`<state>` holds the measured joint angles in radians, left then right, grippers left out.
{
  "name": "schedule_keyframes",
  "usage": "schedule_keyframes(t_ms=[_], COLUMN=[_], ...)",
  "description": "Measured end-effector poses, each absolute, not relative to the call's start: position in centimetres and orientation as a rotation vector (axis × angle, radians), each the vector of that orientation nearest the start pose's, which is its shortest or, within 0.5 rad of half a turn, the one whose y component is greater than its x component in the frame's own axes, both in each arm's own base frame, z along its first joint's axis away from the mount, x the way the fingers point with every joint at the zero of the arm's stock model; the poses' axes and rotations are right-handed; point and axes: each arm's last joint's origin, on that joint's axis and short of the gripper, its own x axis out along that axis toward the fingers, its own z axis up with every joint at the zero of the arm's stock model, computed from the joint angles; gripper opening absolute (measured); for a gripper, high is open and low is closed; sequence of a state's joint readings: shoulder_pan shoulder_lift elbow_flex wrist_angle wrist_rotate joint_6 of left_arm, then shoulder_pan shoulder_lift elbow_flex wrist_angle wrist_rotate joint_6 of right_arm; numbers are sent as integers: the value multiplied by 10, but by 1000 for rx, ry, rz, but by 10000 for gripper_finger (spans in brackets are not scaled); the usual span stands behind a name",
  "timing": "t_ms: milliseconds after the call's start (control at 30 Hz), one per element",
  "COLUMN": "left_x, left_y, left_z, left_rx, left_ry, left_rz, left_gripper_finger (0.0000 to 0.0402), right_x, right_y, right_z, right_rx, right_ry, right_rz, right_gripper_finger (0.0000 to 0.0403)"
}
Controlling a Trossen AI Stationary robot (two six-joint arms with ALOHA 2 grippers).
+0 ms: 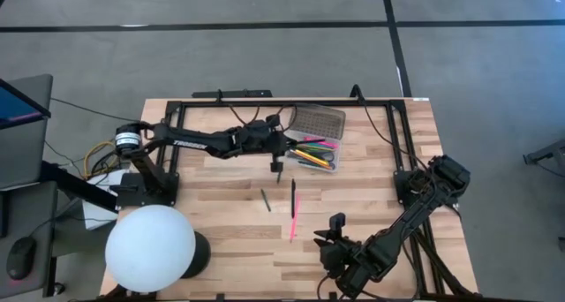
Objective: Pick & place school supplies into a supply box
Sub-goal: Put the left black pen into the black supply box, then adjust the black pen
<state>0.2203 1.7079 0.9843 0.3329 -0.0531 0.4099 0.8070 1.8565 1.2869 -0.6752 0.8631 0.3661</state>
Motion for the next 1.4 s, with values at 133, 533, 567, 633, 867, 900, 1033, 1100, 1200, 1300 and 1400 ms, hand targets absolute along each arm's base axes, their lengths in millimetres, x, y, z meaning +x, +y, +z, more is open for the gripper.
schedule_keyframes(t_ms=[133, 533, 567, 633, 867, 900, 1033, 1100, 1200, 1300, 1400], left_x=[368, 399, 401, 404, 411, 411, 411, 411, 411, 411, 411], left_y=[86, 118, 120, 124, 129, 129, 129, 129, 129, 129, 128], left_z=[197, 157, 154, 150, 146, 147, 147, 147, 147, 147, 147], left_rx=[402, 369, 375, 385, 408, 413, 415, 423, 427, 427, 438], left_ry=[449, 620, 648, 714, 831, 831, 833, 834, 835, 835, 850], left_rz=[194, 204, 202, 202, 195, 193, 194, 192, 190, 191, 211], left_gripper_finger=[47, 47, 47, 47, 48, 48, 58, 64, 68, 68, 68], right_x=[268, 268, 268, 268, 268, 268, 268, 268, 268, 268, 268], right_y=[242, 240, 240, 240, 240, 240, 240, 240, 240, 240, 240], right_z=[193, 192, 192, 192, 192, 192, 192, 192, 192, 192, 192], right_rx=[-574, -553, -555, -556, -554, -552, -551, -551, -551, -551, -551], right_ry=[801, 827, 830, 831, 833, 833, 834, 834, 835, 835, 834], right_rz=[-206, -203, -203, -203, -201, -202, -201, -201, -201, -201, -201], right_gripper_finger=[102, 102, 102, 102, 102, 102, 102, 102, 102, 102, 102])
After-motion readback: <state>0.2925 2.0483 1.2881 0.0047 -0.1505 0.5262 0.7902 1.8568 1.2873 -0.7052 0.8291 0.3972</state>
